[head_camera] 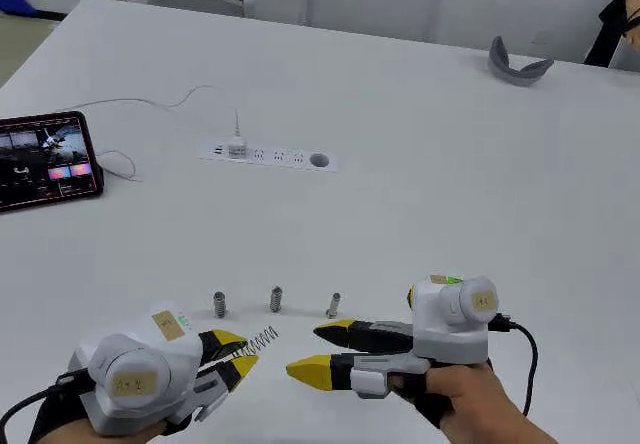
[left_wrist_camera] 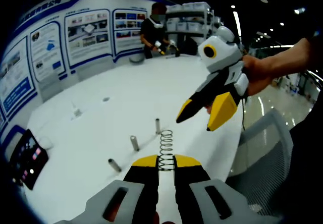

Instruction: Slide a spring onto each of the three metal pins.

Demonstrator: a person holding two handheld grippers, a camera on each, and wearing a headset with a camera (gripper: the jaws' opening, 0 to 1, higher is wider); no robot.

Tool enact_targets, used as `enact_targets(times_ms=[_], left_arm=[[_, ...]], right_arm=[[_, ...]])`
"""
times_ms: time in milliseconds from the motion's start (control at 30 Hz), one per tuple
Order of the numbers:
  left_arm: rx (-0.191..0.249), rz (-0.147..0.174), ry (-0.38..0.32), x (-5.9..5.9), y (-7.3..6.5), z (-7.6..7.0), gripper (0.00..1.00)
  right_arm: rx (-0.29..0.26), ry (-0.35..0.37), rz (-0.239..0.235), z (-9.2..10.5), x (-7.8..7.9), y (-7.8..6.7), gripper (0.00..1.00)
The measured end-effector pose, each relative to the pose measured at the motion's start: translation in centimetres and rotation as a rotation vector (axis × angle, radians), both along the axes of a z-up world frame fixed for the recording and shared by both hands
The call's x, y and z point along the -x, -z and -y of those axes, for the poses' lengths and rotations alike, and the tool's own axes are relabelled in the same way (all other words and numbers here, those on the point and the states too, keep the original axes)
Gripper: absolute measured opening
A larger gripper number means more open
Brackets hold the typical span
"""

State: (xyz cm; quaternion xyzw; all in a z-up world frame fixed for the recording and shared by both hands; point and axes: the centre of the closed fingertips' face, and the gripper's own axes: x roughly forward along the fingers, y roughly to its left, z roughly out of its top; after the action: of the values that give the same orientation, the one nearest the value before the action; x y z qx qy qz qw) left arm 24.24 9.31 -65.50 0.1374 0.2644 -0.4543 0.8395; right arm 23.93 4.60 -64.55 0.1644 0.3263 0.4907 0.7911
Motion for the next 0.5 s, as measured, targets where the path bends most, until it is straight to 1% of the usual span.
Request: enact_targets(times_ms=[200, 267, 500], left_arm=[[0.000, 0.020, 0.015, 0.2, -0.7, 0.0, 0.10], [0.003, 0.021, 0.021, 0.3, -0.9, 0.1, 0.10], [0.016, 0.031, 0.040, 1.0, -1.5, 0.6, 0.10]], right_arm=[[-0.030, -0.015, -0.009, -0.7, 0.0, -0.7, 0.42], [-0.042, -0.025, -0.020, -1.0, 0.0, -0.9, 0.40], [-0.060, -0.046, -0.025, -1.6, 0.3, -1.4, 0.33]])
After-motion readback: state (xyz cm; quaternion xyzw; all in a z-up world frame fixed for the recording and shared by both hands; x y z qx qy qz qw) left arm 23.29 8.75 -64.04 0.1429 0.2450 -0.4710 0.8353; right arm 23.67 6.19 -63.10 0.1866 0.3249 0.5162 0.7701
